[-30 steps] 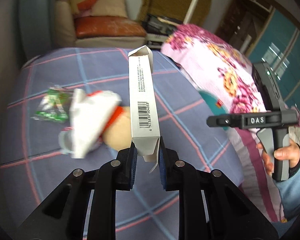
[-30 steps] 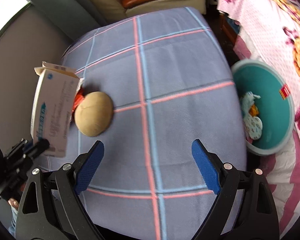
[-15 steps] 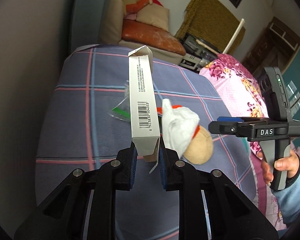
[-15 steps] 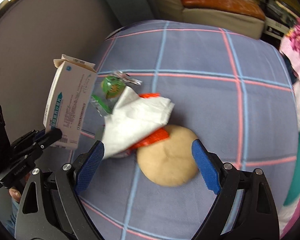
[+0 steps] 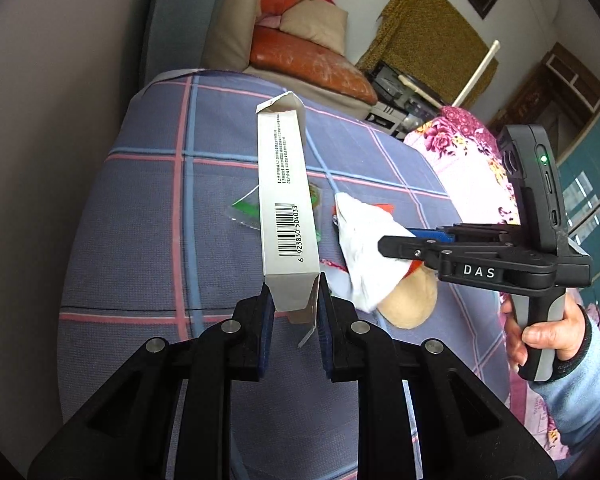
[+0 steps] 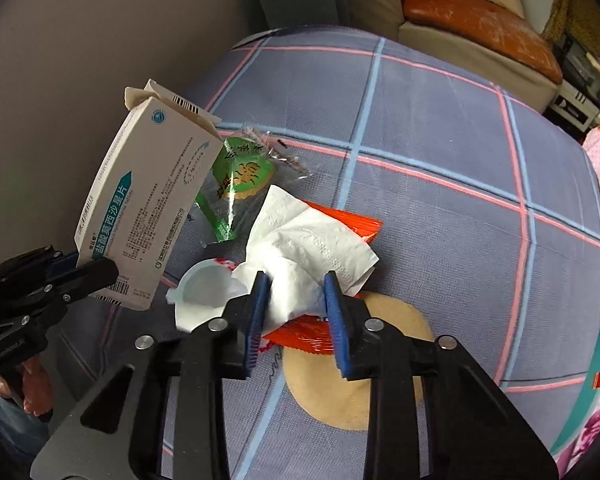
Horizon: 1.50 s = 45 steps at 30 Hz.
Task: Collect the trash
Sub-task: 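Grasp the white tissue with the right tool while the left tool holds the box, then carry the medicine box and tissue over the teal bin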
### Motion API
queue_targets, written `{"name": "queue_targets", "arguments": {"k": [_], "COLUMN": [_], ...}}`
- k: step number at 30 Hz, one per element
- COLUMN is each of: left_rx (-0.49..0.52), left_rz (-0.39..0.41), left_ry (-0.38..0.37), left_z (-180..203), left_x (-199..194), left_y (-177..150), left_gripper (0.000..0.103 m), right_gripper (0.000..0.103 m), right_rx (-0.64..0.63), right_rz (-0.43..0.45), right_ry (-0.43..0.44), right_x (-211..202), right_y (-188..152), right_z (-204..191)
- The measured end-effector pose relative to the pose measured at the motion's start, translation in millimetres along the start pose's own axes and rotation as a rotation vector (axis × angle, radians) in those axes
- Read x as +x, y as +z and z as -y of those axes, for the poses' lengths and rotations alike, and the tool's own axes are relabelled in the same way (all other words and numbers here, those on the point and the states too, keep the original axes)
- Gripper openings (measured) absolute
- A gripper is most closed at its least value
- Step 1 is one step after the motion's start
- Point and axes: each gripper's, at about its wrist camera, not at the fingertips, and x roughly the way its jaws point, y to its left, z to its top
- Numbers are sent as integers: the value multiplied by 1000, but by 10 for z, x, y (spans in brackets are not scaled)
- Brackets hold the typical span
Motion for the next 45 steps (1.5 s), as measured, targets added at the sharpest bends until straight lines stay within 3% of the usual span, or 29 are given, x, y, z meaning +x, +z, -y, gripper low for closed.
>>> {"name": "queue_targets", "arguments": {"k": [2, 8, 16, 21, 36, 45], "left_rx": [14, 48, 91, 143, 333, 438], "left_rz": [9, 34, 27, 4, -128, -225], "left_ry": [2, 8, -17, -55, -180, -215], "left_z": [70, 282, 702, 1096, 2711, 3580], "left_x": [-31, -174, -162, -68, 852, 1433], "left_y": [-4, -15, -22, -39, -192, -381], "left_gripper": [20, 20, 20, 20, 20, 20], "right_gripper": [14, 13, 13, 12, 12, 13], "right_rx": [5, 64, 100, 194, 462, 576], "right_rz": [5, 57, 118, 160, 259, 318], "right_ry": [6, 78, 59, 29, -98, -151], "right_x": [-75, -406, -771, -1033, -1691, -1971], "right_y": [-44, -137, -374, -652, -1649, -2173], "right_z": [37, 214, 431, 880, 2355, 2979]}}
